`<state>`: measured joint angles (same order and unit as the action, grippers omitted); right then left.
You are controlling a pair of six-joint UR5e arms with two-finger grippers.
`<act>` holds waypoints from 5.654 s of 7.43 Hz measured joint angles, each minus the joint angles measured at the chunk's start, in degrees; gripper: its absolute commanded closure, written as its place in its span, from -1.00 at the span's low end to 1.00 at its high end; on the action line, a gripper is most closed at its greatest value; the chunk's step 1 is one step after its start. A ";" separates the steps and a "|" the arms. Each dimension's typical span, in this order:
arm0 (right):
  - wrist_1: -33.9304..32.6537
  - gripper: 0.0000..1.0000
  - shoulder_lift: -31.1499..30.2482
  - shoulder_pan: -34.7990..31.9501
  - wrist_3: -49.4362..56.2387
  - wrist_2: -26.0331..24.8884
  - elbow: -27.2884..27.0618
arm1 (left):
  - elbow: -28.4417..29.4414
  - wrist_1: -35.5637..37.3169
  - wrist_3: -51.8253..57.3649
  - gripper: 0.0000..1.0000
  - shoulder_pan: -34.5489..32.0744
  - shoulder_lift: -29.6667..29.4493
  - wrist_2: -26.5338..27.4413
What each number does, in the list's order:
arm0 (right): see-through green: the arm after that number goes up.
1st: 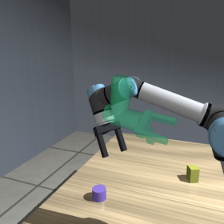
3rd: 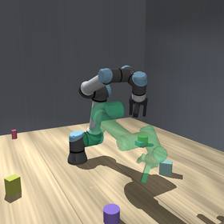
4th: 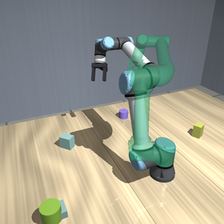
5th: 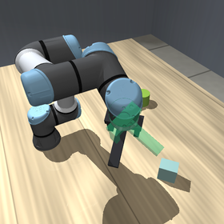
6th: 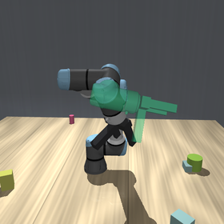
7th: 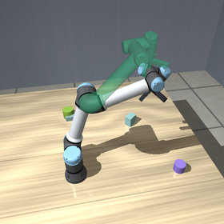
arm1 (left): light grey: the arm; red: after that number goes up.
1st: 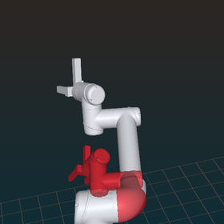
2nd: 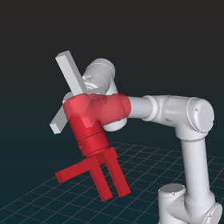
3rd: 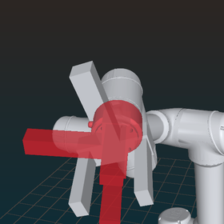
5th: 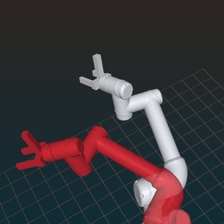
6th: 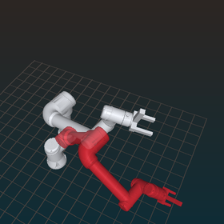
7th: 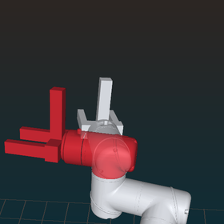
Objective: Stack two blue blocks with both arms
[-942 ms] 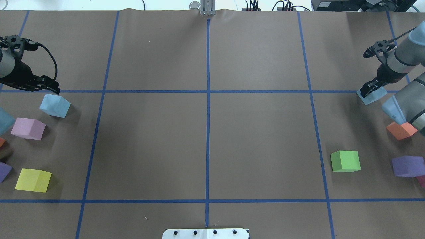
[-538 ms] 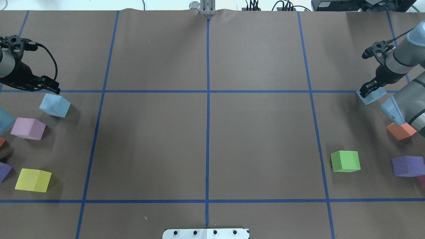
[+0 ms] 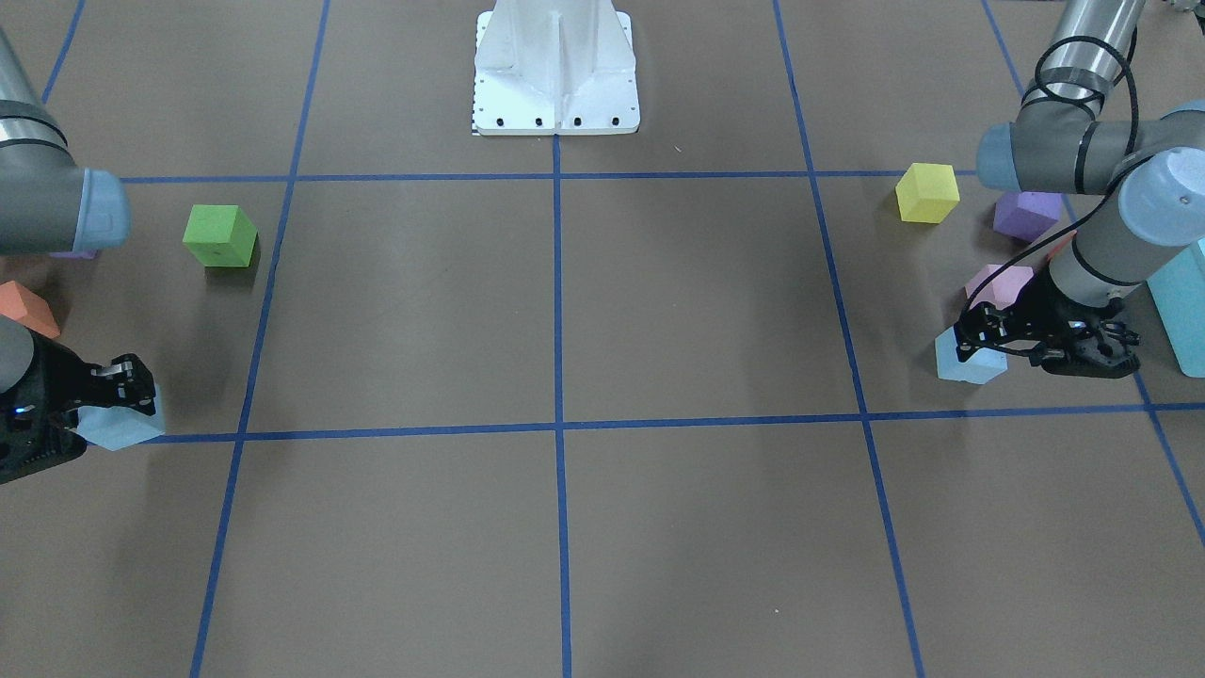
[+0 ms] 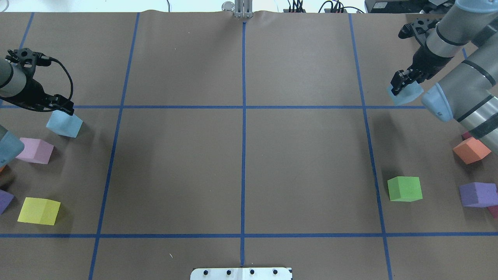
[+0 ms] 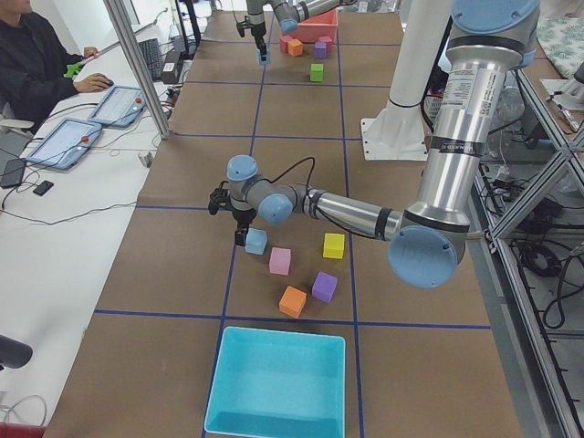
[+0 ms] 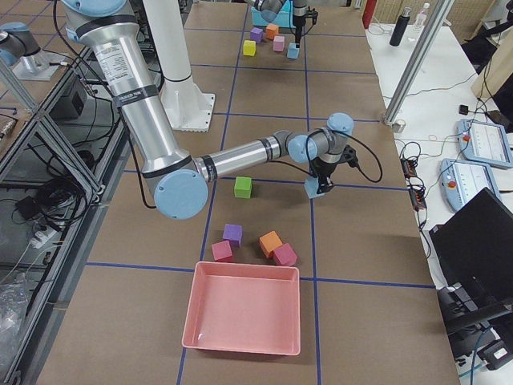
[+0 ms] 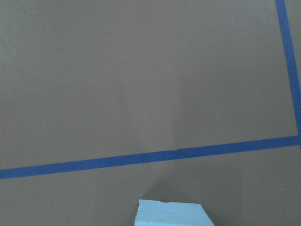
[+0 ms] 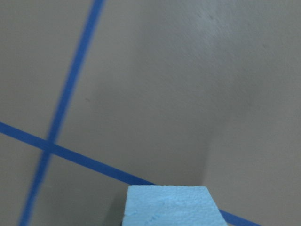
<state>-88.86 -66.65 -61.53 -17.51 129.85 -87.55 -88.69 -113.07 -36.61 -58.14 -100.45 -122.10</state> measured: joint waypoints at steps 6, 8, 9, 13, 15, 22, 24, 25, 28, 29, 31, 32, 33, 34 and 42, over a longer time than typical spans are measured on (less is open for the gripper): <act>-2.21 -0.13 3.74 8.16 -16.47 -0.74 -6.13 | 1.58 -1.21 -1.66 -0.09 4.18 0.51 1.69; -2.16 -0.13 5.19 10.03 -19.96 -1.50 -6.19 | 2.16 -1.11 -1.20 0.31 4.39 0.25 1.55; -2.08 -0.13 5.86 10.94 -21.80 -1.86 -6.21 | 1.99 -0.73 -1.16 0.36 4.45 -0.21 1.05; -1.95 -0.13 11.80 18.75 -34.25 -6.93 -5.79 | -5.18 17.09 -1.86 0.36 4.23 -9.39 -2.77; -1.99 -0.13 15.94 23.65 -40.92 -10.93 -3.96 | -9.80 26.56 -5.63 0.36 4.33 -15.03 -3.00; 8.51 -0.80 25.72 32.41 -53.78 -20.11 10.02 | -12.91 28.95 -17.09 0.36 7.15 -20.49 -3.45; 8.57 -1.00 26.02 32.85 -53.61 -20.70 10.38 | -12.96 28.95 -17.42 0.36 7.40 -20.59 -3.41; 8.53 -1.00 25.93 32.37 -52.84 -20.45 9.97 | -12.81 28.94 -17.95 0.36 7.87 -20.85 -3.35; 7.89 -1.00 16.61 20.74 -39.04 -9.35 2.30 | -10.34 28.87 -24.01 0.36 12.08 -25.04 -2.32; 7.82 -1.00 11.42 15.10 -31.70 -5.11 -0.36 | -9.47 28.87 -26.97 0.36 13.93 -26.97 -1.06; 6.99 -1.00 3.66 3.74 -17.19 1.85 -2.22 | -5.95 28.87 -32.65 0.36 18.03 -32.15 2.11; 4.41 -1.00 1.63 -1.19 -9.65 3.97 -2.38 | -3.57 28.85 -34.80 0.36 19.84 -34.94 3.65; 0.25 -1.00 0.78 -5.39 -2.13 5.12 -2.50 | -1.69 28.81 -36.23 0.36 21.14 -37.07 4.68; -3.93 -1.00 0.46 -8.64 4.47 5.67 -2.41 | -0.08 28.77 -36.94 0.36 21.95 -38.71 5.19; -9.40 -1.00 -0.54 -16.21 16.79 5.42 0.08 | 8.20 27.28 -35.33 0.36 25.41 -43.96 6.26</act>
<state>-98.26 -67.19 -77.74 -0.71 135.27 -87.48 -80.48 -85.79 -71.94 -32.73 -144.41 -115.85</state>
